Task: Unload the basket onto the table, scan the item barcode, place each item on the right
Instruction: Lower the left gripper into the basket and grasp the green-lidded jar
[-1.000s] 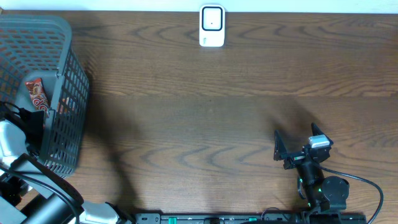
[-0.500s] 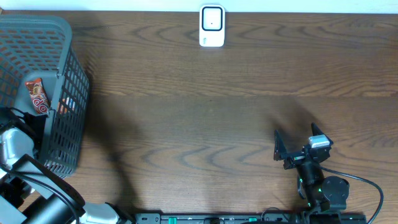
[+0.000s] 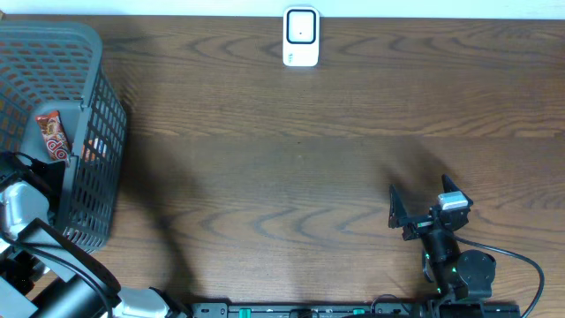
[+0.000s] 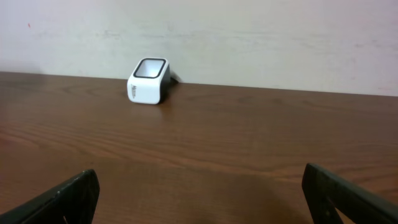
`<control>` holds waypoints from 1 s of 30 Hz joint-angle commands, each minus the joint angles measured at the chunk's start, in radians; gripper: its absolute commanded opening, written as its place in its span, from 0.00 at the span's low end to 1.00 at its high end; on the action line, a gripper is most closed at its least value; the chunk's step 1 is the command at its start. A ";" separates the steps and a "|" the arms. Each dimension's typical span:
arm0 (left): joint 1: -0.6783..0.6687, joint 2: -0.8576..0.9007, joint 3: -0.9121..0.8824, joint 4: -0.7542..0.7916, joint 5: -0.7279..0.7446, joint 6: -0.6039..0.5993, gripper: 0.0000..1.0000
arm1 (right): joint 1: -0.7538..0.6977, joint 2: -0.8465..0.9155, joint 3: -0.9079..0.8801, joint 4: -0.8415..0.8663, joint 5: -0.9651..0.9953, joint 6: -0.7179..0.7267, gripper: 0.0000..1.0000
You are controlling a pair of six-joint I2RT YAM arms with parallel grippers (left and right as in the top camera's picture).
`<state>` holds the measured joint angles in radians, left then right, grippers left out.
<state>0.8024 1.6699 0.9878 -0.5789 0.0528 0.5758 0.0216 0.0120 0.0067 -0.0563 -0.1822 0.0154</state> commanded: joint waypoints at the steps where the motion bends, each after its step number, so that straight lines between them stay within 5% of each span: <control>1: -0.001 -0.005 -0.001 -0.003 -0.008 -0.013 0.73 | 0.005 -0.005 -0.001 -0.004 0.005 0.014 0.99; 22: -0.002 -0.445 0.160 0.016 -0.011 -0.041 0.73 | 0.005 -0.005 -0.001 -0.004 0.005 0.013 0.99; 25: -0.002 -0.431 0.157 -0.011 -0.009 -0.101 1.00 | 0.005 -0.005 -0.001 -0.004 0.005 0.014 0.99; 30: -0.002 -0.365 0.130 -0.039 0.002 -0.171 0.98 | 0.005 -0.005 -0.001 -0.005 0.005 0.014 0.99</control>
<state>0.8021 1.2655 1.1355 -0.6071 0.0463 0.4660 0.0216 0.0120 0.0067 -0.0559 -0.1822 0.0158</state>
